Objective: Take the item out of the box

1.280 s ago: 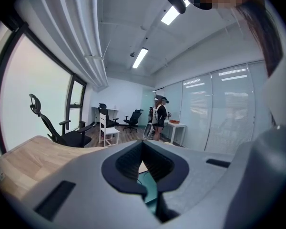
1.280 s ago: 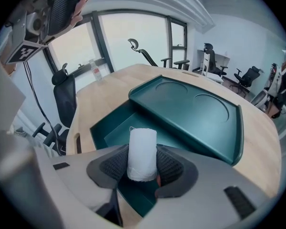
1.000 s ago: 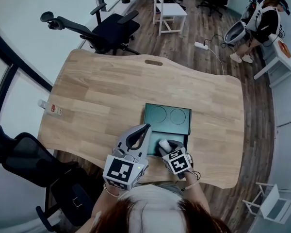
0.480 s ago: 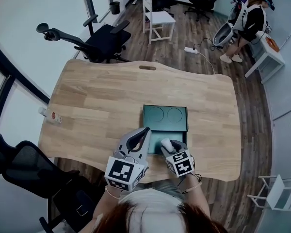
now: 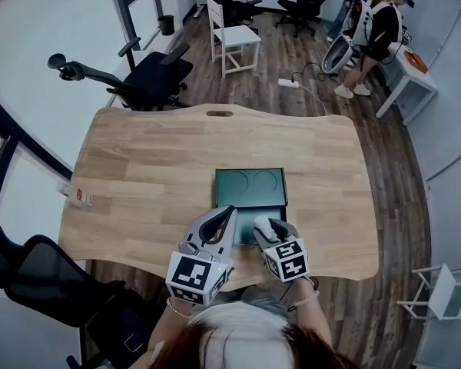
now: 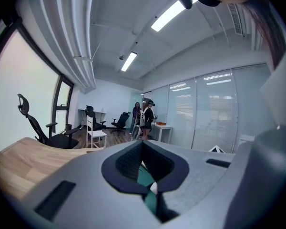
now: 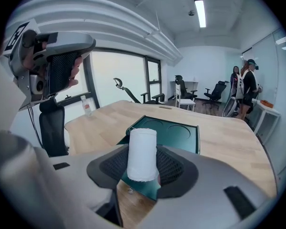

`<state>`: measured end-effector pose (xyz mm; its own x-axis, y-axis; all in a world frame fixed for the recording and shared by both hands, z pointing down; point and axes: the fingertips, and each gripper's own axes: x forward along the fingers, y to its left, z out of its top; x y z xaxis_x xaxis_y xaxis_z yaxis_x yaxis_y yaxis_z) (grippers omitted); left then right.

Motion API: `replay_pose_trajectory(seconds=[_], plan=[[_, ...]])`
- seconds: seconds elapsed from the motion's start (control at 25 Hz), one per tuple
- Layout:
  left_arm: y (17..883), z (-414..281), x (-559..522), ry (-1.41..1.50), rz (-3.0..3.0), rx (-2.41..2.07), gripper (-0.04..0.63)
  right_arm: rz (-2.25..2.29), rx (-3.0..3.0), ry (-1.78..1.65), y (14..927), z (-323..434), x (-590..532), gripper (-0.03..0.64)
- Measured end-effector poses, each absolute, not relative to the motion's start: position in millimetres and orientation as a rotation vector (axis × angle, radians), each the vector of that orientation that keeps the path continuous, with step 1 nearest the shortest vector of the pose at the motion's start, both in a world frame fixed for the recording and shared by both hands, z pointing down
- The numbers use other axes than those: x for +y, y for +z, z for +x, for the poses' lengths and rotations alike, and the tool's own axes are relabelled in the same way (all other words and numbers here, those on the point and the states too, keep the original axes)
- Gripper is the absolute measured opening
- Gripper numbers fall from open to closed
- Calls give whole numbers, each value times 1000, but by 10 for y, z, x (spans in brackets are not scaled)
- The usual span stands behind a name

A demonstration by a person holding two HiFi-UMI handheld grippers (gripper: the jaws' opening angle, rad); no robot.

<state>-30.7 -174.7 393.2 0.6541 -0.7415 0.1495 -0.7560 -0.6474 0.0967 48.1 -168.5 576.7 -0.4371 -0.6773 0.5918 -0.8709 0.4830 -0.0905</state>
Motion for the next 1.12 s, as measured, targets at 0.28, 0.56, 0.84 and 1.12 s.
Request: replay_pose_trajectory(seconds=[0.28,0.56,0.84,1.12], plan=[[3918,-121,-1641,150,2701,-1280,4,1314,-2343,498,5438,608,-1601,193],[3864,101,-1462,143,2675,-1333,5,1359,-2447,401,4974,833,-1456,193],[3824,257,-1256,151,2662,-1397,5,1376,-2510,343,4723,1082,-1295,193],[3802,329,-1062,153,2649,-1446,5,1371,-2568,301,4581,1193,-1078,193]])
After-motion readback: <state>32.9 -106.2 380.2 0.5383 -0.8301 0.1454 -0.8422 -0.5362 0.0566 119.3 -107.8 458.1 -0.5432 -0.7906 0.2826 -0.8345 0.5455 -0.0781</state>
